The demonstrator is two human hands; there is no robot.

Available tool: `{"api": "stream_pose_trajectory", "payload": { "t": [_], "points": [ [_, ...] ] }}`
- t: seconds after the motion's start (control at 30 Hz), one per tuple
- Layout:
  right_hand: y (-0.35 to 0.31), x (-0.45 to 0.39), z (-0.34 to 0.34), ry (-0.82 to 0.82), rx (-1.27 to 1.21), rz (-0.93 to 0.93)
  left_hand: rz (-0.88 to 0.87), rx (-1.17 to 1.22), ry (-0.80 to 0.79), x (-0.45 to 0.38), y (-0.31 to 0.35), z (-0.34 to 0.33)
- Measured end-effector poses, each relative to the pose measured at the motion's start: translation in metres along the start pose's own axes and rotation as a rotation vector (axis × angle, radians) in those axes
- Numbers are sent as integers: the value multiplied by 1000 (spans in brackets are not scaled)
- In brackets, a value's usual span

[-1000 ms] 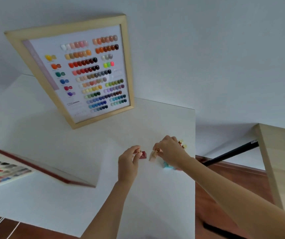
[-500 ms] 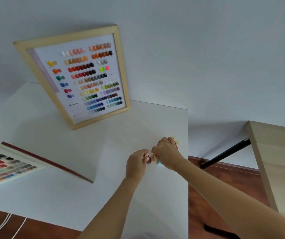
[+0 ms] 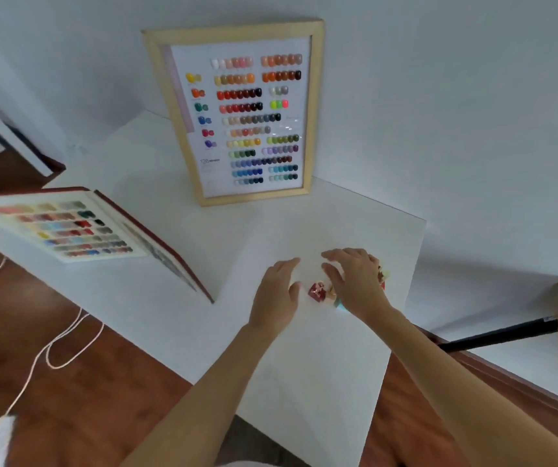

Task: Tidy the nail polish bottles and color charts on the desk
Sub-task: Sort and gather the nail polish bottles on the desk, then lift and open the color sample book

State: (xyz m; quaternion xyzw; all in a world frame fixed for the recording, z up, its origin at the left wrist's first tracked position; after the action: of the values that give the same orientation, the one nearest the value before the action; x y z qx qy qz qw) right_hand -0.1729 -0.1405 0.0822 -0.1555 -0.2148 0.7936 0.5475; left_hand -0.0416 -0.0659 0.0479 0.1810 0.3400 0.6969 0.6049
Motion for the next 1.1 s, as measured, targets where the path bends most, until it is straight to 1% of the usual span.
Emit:
{"api": "stream_pose_trajectory", "payload": {
  "t": [0.17, 0.27, 0.4, 0.53, 0.63, 0.7, 0.77, 0.87, 1.0, 1.1],
  "points": [
    [-45, 5, -1, -21, -171, 17, -54, 54, 124, 26, 0, 66],
    [-75, 16, -9, -50, -208, 40, -64, 57, 174, 46, -14, 109],
    [-120, 28, -19, -17, -234, 71, -107, 59, 290, 74, -44, 182],
    [-174, 48, -39, 7, -295, 102, -150, 7, 389, 99, -84, 259],
    [-204, 60, -54, 12, -367, 65, -162, -79, 460, 111, -118, 313],
    [-218, 63, -60, 24, -376, 32, -124, -132, 500, 113, -143, 344],
    [-231, 62, -63, 39, -354, 14, -60, -188, 518, 111, -169, 369],
    [-245, 61, -65, 51, -306, 16, 2, -213, 512, 102, -198, 396],
    [-245, 55, -69, 51, -250, 8, 31, -285, 448, 79, -225, 412],
    [-245, 49, -72, 52, -225, 42, 39, -306, 379, 58, -243, 417]
  ]
}}
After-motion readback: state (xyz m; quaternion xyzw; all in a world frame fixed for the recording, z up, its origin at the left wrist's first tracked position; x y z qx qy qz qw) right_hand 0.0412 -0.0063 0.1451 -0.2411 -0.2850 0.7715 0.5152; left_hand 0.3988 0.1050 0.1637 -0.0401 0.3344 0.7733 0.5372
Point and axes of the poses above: each hand's wrist, its own x-axis away from the middle knuckle, its own z-axis out of the back of the hand, y = z × x, the point moved 8 cm from there along -x, towards the middle knuckle, and after that the axes turned 8 degrees about -z, right-handed, at the moved point
